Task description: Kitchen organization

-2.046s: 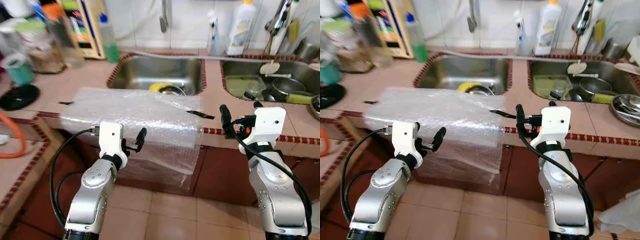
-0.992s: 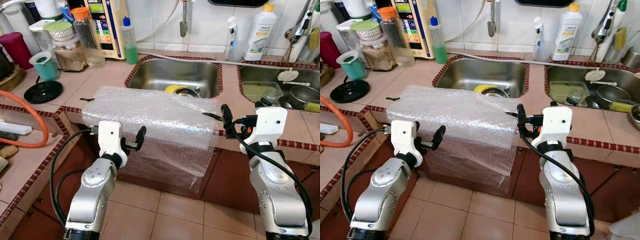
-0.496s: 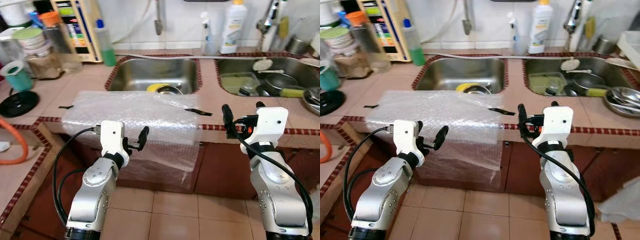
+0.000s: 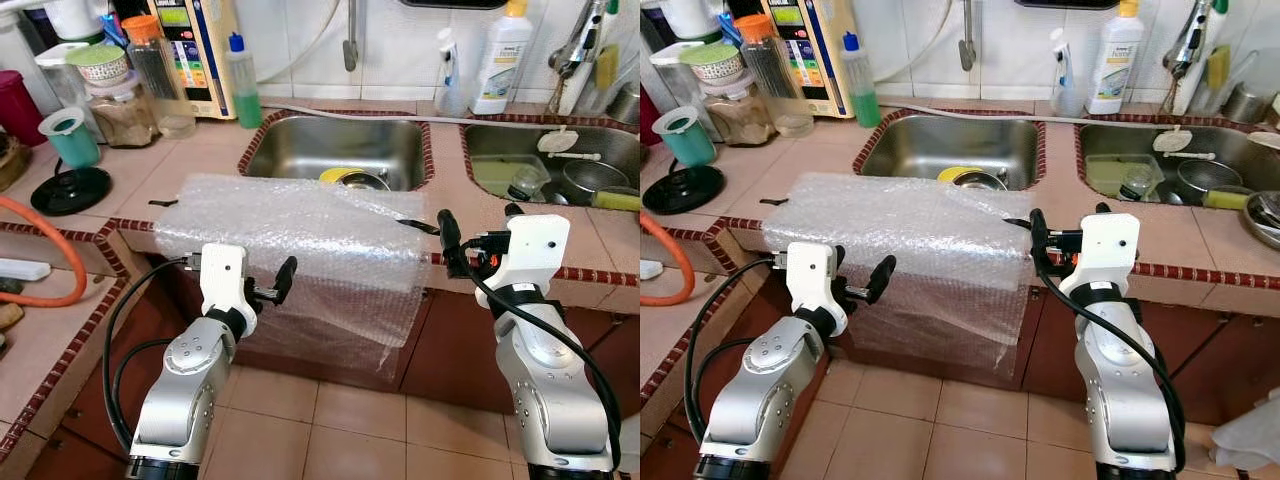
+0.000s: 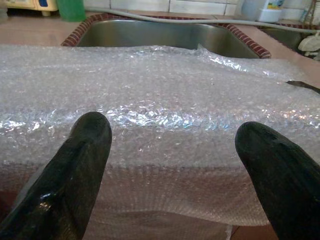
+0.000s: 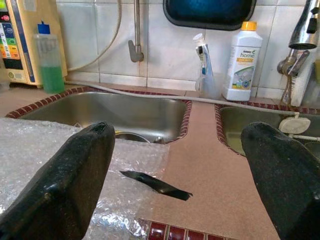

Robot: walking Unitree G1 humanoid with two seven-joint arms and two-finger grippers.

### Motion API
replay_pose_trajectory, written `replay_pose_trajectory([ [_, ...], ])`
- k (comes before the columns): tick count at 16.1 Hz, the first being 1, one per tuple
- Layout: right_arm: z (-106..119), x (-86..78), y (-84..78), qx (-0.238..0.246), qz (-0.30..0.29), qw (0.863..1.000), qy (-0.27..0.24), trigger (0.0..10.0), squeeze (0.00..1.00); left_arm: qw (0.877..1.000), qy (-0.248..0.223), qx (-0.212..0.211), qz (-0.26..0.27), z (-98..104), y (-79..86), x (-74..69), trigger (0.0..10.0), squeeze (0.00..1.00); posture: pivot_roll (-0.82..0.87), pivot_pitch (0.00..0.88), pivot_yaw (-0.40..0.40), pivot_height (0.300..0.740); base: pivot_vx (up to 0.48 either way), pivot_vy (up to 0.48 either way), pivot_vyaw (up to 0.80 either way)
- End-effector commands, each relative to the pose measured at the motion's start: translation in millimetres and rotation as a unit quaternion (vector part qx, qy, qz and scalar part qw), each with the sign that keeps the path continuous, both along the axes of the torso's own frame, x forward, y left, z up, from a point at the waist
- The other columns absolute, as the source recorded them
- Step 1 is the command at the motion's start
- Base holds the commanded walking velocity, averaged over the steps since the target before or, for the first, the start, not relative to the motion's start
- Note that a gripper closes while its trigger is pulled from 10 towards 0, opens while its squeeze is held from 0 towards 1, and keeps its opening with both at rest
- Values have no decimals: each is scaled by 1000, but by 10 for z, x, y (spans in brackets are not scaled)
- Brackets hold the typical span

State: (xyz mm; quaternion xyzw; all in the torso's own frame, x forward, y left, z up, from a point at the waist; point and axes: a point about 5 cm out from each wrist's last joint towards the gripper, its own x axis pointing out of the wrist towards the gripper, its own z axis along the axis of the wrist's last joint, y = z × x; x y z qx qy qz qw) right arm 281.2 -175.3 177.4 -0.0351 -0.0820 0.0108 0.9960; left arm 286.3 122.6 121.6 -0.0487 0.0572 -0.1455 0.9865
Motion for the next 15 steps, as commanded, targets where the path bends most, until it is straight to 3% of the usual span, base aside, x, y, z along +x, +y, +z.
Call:
replay_pose_trajectory([
  [1,15,-9,9,1,3,1000,-3,10000,0,1000,1,1,-4,13,11,-9,10000,0,-39,0,97,740,-285,0,0],
  [10,10,-15,6,2,0,1000,-2,10000,0,1000,6,0,-3,0,24,-27,10000,0,-37,0,99,740,-299,0,0],
  [15,-9,-17,-5,0,-2,1000,1,10000,0,1000,-3,-6,-3,24,30,-19,10000,0,-36,0,97,740,0,0,0],
])
